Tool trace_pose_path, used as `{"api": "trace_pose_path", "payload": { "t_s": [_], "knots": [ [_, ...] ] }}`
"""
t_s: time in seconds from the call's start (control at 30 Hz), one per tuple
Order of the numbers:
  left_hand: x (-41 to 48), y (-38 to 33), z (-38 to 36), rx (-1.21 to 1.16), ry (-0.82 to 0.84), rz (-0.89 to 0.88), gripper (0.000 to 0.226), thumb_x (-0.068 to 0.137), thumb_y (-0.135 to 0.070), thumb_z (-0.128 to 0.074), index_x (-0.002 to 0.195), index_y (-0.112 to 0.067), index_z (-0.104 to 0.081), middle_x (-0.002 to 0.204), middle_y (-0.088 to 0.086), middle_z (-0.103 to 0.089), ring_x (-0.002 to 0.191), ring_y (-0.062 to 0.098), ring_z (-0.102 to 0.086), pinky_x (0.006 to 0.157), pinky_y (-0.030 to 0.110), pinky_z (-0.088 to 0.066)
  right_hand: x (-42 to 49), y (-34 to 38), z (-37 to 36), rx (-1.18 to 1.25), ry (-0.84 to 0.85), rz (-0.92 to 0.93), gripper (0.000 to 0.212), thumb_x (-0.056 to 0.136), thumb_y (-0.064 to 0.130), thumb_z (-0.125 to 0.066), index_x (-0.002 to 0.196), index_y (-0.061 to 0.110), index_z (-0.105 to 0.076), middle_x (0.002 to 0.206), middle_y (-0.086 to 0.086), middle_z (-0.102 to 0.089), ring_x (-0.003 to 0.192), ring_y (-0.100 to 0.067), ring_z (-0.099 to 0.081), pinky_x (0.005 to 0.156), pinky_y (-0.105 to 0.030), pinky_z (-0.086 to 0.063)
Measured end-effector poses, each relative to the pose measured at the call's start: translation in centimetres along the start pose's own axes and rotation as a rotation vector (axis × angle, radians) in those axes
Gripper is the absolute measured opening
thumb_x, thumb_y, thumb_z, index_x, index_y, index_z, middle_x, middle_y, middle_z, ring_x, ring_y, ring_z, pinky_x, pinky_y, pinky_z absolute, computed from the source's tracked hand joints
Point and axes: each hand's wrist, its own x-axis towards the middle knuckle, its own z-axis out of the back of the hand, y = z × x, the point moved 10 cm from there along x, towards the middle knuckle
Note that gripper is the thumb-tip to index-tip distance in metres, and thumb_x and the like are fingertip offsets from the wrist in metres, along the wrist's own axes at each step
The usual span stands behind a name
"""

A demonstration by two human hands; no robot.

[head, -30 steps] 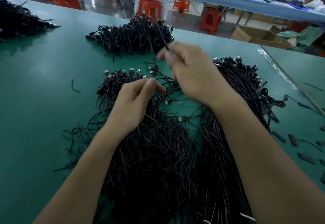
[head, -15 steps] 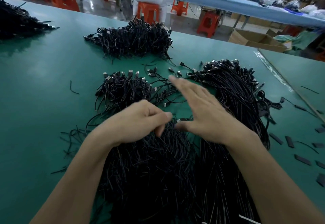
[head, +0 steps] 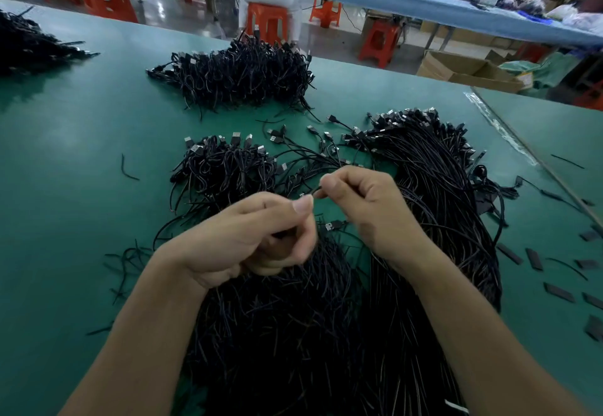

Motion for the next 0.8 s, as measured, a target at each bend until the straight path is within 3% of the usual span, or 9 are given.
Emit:
{"api": "trace_pose_path", "payload": {
  "t_s": [0.1, 0.2, 0.33, 0.43, 0.5, 0.57, 0.67, 0.73, 0.8],
  "knots": [
    [0.5, -2.2, -0.6, -0.394, 0.025, -0.209, 0.035, 0.099, -0.044, -0.050, 0.104, -0.017, -0.073, 0.054, -0.012, -0.030, 0.045, 0.003, -0.023, 0.037, 0.013, -0.026, -0.6, -0.3, -2.3, 0.034, 0.113, -0.036, 0.029, 0.094, 0.047, -0.051, 0.079, 0.031, -0.070, 0.057, -0.001, -0.043, 0.051, -0.021, -0.035, 0.047, -0.037, -0.027],
    [0.7, -2.8, 2.1, -0.541, -0.237, -0.349, 0.041, 0.099, -0.042, -0.042, 0.125, -0.023, -0.067, 0.056, -0.012, -0.037, 0.047, 0.001, -0.027, 0.037, 0.010, -0.030, -1.6, -0.6, -3.6, -0.119, 0.197, -0.080, 0.034, 0.100, 0.044, -0.049, 0.072, 0.033, -0.065, 0.056, 0.004, -0.044, 0.051, -0.016, -0.037, 0.049, -0.034, -0.032],
    [-0.7, -2.3, 5.4, -0.231, -0.656, -0.428, 0.039, 0.099, -0.037, -0.044, 0.130, -0.022, -0.061, 0.067, -0.007, -0.049, 0.054, 0.004, -0.036, 0.045, 0.016, -0.035, -3.0, 0.1, -4.9, -0.298, 0.344, -0.069, 0.039, 0.103, 0.033, -0.051, 0.065, 0.024, -0.050, 0.052, 0.010, -0.040, 0.044, -0.005, -0.032, 0.042, -0.022, -0.028],
    [-1.5, -3.0, 5.7, 0.171, -0.809, -0.421, 0.029, 0.106, -0.022, -0.040, 0.117, -0.017, -0.066, 0.082, -0.004, -0.064, 0.071, 0.008, -0.058, 0.064, 0.022, -0.051, -3.3, 1.7, -4.9, -0.348, 0.375, -0.026, 0.038, 0.100, 0.029, -0.054, 0.062, 0.026, -0.049, 0.052, 0.009, -0.045, 0.045, -0.006, -0.037, 0.043, -0.022, -0.031],
    [-1.0, -2.9, 5.0, 0.390, -0.782, -0.342, 0.034, 0.105, -0.026, -0.039, 0.103, -0.013, -0.070, 0.084, -0.001, -0.069, 0.077, 0.013, -0.066, 0.068, 0.027, -0.055, -3.0, 3.0, -4.1, -0.342, 0.317, 0.029, 0.031, 0.098, 0.027, -0.058, 0.067, 0.026, -0.058, 0.056, 0.007, -0.051, 0.048, -0.010, -0.043, 0.047, -0.026, -0.037],
    [-0.2, -2.3, 3.8, 0.483, -0.683, -0.233, 0.046, 0.099, -0.042, -0.040, 0.081, -0.012, -0.069, 0.068, 0.000, -0.066, 0.061, 0.014, -0.062, 0.053, 0.031, -0.049, -2.4, 4.0, -2.8, -0.314, 0.222, 0.086, 0.021, 0.097, 0.028, -0.061, 0.078, 0.025, -0.069, 0.065, 0.009, -0.062, 0.055, -0.006, -0.054, 0.054, -0.027, -0.046],
    [0.3, -0.7, 3.1, 0.373, -0.590, -0.043, 0.060, 0.093, -0.060, -0.035, 0.056, -0.020, -0.059, 0.043, -0.001, -0.052, 0.034, 0.013, -0.043, 0.037, 0.020, -0.034, -1.7, 4.9, -0.6, -0.249, 0.084, 0.151, 0.013, 0.092, 0.027, -0.069, 0.081, 0.023, -0.074, 0.074, 0.012, -0.068, 0.068, -0.005, -0.062, 0.063, -0.015, -0.045],
    [0.5, 0.2, 2.1, 0.279, -0.482, 0.041, 0.068, 0.095, -0.064, -0.030, 0.051, -0.020, -0.057, 0.038, -0.003, -0.041, 0.030, 0.010, -0.031, 0.034, 0.015, -0.027, -1.3, 4.9, 0.3, -0.170, 0.019, 0.176, 0.013, 0.089, 0.031, -0.072, 0.078, 0.022, -0.074, 0.069, 0.008, -0.067, 0.061, -0.003, -0.057, 0.061, -0.017, -0.045],
    [0.7, -0.1, 0.9, 0.076, -0.349, 0.003, 0.069, 0.097, -0.065, -0.031, 0.053, -0.017, -0.053, 0.038, -0.005, -0.035, 0.031, 0.007, -0.026, 0.034, 0.014, -0.025, -1.1, 4.4, 0.7, -0.062, -0.027, 0.161, 0.020, 0.089, 0.037, -0.071, 0.077, 0.022, -0.073, 0.062, 0.001, -0.062, 0.055, -0.007, -0.049, 0.054, -0.023, -0.042]
  ]
}}
